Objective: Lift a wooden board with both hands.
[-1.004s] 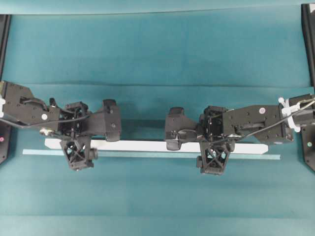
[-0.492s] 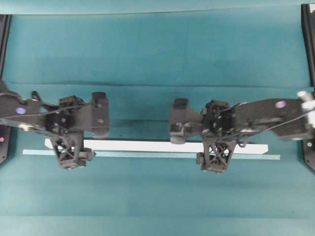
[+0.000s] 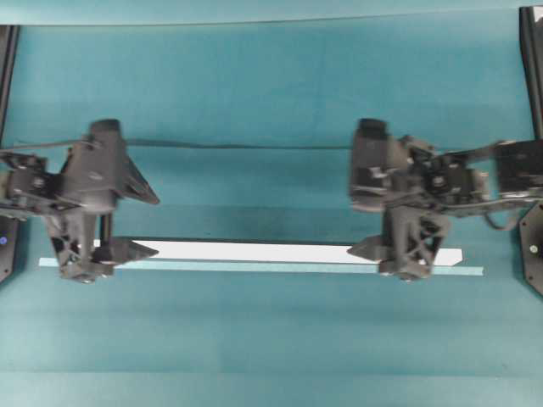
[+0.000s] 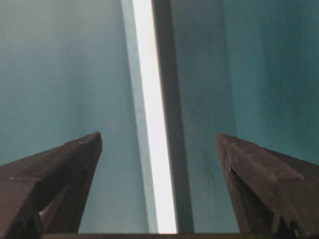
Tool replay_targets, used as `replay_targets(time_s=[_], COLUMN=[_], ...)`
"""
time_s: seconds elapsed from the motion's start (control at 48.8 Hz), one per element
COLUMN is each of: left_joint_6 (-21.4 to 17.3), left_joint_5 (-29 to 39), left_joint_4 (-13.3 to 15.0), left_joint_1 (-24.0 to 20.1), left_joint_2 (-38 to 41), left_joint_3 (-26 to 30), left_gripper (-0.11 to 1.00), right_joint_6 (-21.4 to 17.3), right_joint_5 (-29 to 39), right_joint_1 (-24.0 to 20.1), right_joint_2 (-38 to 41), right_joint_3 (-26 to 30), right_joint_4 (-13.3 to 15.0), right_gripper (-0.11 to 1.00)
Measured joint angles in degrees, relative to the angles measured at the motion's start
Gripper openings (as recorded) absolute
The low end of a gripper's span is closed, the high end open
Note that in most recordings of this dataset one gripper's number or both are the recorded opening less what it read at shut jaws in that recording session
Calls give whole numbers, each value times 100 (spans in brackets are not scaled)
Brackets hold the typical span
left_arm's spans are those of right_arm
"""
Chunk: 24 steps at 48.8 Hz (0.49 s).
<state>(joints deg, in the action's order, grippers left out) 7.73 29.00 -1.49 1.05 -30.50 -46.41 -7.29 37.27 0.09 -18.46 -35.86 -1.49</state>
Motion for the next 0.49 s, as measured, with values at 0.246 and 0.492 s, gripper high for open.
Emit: replay_targets(time_s=[0.246, 0.492], left_joint_6=[-9, -123], left_joint_5=[-466, -1072], left_joint_4=[0, 0], left_joint_1=[0, -9], left_joint_2=[-492, -765], left_joint_3=[-44, -97], left_gripper=[99, 99], right_joint_6=[0, 0], right_joint_5=[-817, -1811], right_joint_1=[0, 26], right_joint_2=[-879, -1767], right_joint_3=[-545, -1020], right_joint_4=[18, 44], right_gripper=[92, 92])
